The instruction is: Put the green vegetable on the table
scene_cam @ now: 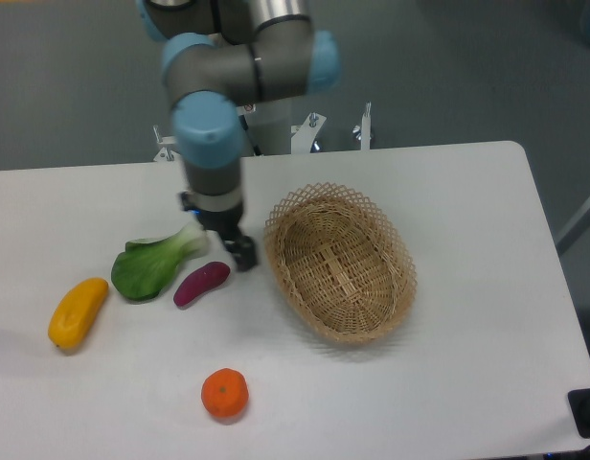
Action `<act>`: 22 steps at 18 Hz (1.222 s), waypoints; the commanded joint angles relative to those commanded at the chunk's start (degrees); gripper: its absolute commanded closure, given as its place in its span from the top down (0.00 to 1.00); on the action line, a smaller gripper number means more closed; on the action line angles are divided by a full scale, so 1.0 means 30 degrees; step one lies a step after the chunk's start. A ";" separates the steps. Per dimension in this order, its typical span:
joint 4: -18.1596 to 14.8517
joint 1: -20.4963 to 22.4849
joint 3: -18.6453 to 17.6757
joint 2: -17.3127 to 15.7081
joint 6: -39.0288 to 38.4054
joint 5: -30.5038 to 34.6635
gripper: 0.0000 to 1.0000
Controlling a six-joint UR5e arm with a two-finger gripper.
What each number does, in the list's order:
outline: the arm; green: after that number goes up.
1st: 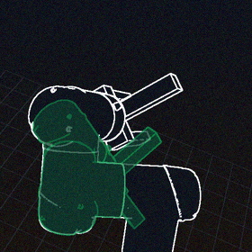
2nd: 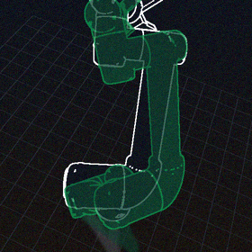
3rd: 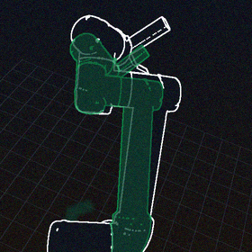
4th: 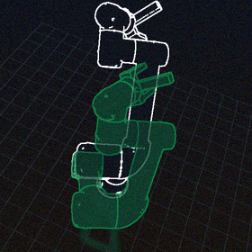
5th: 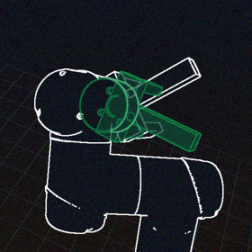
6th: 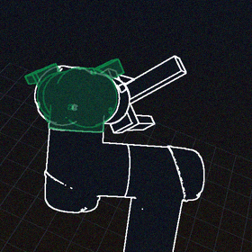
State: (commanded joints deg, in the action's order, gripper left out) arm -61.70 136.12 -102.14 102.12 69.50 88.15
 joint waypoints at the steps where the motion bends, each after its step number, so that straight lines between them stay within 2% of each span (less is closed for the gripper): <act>1: 0.0029 0.0470 0.0263 0.0381 0.0645 0.0000 1.00; 6: -0.0117 0.2697 0.1612 0.0999 0.1819 0.0349 1.00; 10: -0.0293 0.4863 0.2139 0.1058 0.4834 0.0674 1.00; 13: -0.0935 0.6359 0.3454 0.1875 0.6449 0.0674 1.00; 17: -0.2342 0.7358 0.5009 0.2873 0.7300 0.0674 1.00; 22: -0.2226 0.7856 0.5655 0.3781 0.7741 0.0674 1.00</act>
State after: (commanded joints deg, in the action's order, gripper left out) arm -68.38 159.69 -85.17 113.46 92.72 90.18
